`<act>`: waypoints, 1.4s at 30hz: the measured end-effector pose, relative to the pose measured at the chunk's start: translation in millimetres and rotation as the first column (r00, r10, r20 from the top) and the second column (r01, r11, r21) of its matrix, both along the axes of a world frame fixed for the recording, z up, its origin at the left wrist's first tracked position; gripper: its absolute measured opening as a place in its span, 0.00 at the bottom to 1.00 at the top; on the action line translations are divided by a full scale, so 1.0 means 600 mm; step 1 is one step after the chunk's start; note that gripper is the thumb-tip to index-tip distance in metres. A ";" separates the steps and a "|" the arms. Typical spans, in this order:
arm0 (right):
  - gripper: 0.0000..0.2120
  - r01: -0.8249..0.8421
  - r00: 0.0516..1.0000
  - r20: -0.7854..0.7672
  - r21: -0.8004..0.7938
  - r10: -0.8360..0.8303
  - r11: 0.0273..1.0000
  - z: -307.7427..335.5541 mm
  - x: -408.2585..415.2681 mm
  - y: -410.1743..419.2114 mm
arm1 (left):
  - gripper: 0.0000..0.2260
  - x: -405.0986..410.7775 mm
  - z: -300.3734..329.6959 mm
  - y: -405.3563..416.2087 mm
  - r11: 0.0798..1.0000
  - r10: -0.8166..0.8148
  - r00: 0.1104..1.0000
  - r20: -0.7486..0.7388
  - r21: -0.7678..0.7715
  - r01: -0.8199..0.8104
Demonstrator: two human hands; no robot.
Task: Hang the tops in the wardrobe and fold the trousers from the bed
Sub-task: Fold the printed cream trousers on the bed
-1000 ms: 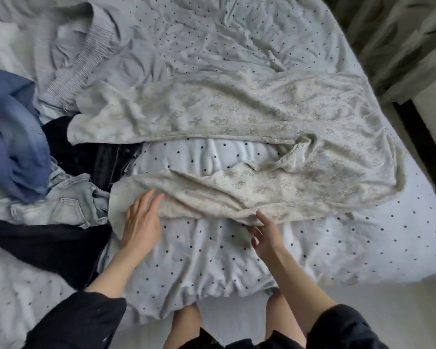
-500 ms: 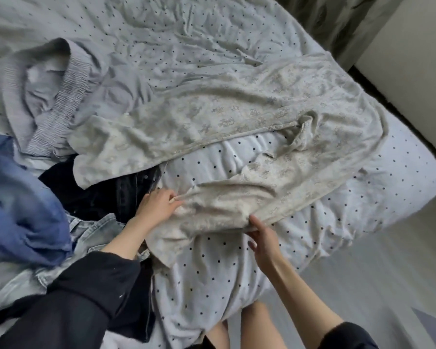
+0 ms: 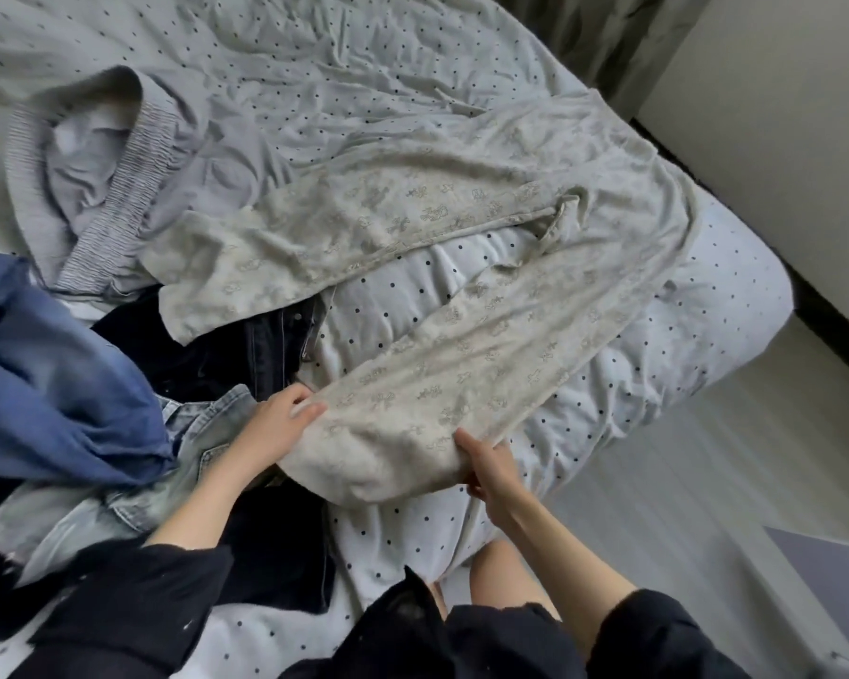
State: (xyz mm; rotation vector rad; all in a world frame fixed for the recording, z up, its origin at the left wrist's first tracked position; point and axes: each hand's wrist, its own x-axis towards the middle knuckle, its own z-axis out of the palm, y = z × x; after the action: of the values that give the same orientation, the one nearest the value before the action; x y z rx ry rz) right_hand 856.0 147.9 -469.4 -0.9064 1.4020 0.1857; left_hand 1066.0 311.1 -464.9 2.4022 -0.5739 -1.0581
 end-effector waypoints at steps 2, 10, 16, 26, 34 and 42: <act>0.08 -0.028 0.999 -0.025 0.054 0.029 0.998 -0.005 -0.005 0.018 | 0.08 -0.010 -0.003 0.018 1.000 0.027 1.000 -0.008 -0.009 -0.027; 0.12 -0.174 0.976 -0.088 0.229 0.198 0.958 -0.029 -0.017 0.055 | 0.03 -0.001 -0.023 0.073 0.986 -0.043 0.998 0.041 0.162 0.036; 0.15 -0.364 0.881 -0.263 0.153 0.393 0.919 -0.028 -0.008 0.043 | 0.08 0.030 -0.008 0.052 0.986 0.067 0.962 0.265 0.128 -0.104; 0.13 -0.640 0.757 -0.299 -0.517 0.581 0.568 0.004 0.224 0.019 | 0.18 0.171 0.005 0.057 0.991 -0.106 0.744 0.660 0.134 0.023; 0.22 -0.621 0.413 -0.558 -0.751 0.720 -0.225 -0.007 0.385 0.039 | 0.07 0.218 -0.015 0.076 0.986 -0.112 0.596 0.795 0.013 0.167; 0.34 -0.657 0.107 -0.703 -0.581 0.703 -0.481 -0.034 0.423 0.082 | 0.12 0.187 -0.018 0.115 0.954 -0.299 0.662 0.687 0.205 0.219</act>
State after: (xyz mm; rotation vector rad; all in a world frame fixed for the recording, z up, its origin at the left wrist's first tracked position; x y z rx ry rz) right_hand 1109.7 196.9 -489.8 -2.9414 0.2352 0.4247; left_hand 1178.2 380.3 -475.9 2.8542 -1.1760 -0.1733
